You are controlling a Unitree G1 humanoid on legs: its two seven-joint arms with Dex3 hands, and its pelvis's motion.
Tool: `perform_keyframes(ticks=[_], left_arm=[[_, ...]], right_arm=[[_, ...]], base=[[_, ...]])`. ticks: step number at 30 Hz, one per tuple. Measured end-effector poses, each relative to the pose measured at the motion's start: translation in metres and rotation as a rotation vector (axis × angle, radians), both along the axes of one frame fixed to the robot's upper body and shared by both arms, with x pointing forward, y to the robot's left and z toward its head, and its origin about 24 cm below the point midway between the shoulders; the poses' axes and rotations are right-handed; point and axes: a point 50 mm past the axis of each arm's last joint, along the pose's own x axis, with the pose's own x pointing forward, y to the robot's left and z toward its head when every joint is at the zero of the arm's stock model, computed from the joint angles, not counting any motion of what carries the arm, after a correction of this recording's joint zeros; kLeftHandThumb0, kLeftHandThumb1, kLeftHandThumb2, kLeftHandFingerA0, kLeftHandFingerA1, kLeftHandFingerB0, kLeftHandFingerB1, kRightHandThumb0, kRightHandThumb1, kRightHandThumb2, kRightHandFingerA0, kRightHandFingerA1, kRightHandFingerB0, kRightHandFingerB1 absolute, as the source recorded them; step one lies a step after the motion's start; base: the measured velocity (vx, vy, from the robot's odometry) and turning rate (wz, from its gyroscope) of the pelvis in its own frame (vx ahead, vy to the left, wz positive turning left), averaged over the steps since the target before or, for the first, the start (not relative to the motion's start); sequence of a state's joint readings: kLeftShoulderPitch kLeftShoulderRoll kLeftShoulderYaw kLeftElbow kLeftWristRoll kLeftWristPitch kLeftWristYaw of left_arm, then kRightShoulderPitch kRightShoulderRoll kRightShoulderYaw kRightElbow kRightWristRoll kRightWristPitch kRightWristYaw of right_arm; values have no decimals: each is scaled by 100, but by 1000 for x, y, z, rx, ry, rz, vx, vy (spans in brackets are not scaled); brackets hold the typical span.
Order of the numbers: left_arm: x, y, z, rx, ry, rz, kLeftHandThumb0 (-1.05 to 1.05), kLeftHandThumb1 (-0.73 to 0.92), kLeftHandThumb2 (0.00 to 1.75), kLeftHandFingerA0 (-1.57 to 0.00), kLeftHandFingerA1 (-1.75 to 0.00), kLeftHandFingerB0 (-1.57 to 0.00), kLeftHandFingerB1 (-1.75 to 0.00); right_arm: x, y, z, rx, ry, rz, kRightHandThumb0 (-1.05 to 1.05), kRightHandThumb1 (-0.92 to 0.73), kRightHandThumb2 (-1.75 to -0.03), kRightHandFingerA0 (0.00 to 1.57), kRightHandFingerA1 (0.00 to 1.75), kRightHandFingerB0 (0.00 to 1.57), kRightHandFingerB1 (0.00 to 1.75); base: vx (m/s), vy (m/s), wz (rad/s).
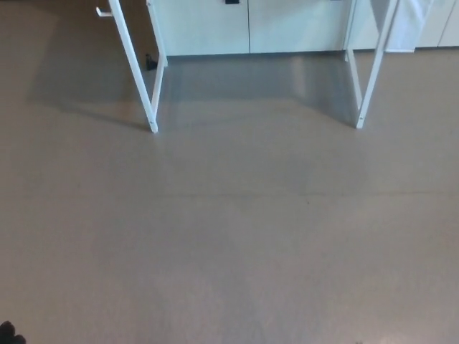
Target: The robot walks towards a desk on which an air pump is kept in the middle. It lifts it up and holds it with its left hand and uses its right hand to compress it by pushing its handle inwards.
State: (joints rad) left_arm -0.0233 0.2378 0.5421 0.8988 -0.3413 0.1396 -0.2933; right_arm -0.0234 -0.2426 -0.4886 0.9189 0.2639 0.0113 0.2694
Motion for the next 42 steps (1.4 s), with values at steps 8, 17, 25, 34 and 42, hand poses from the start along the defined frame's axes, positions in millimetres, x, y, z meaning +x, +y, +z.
perform_keyframes(ticks=[8,17,25,34,42], left_arm=[[-1,0,0,6,2,-8,-19,59,63,-44,-49,-37,-40],[2,3,5,24,-9,-18,-16,66,59,-45,-46,-39,-36],[3,0,3,16,-11,-26,-16,64,58,-44,-47,-42,-38],[3,-1,3,10,-14,-27,-16,64,59,-44,-47,-41,-38],[7,4,8,20,-31,-32,-17,64,59,-45,-49,-40,-38]], right_arm=[[1,2,-2,1,7,2,-25,-63,-59,59,48,25,32],[0,5,-3,4,13,9,-23,-61,-57,60,47,27,32],[5,5,-1,2,3,18,-26,-63,-59,59,48,28,33],[5,6,-2,-6,11,31,-27,-61,-59,61,49,30,33],[5,7,-3,-6,16,35,-25,-61,-58,60,47,28,32]], base=[[383,89,-26],[418,180,4],[402,-47,11],[387,-85,-10],[314,118,-9]])
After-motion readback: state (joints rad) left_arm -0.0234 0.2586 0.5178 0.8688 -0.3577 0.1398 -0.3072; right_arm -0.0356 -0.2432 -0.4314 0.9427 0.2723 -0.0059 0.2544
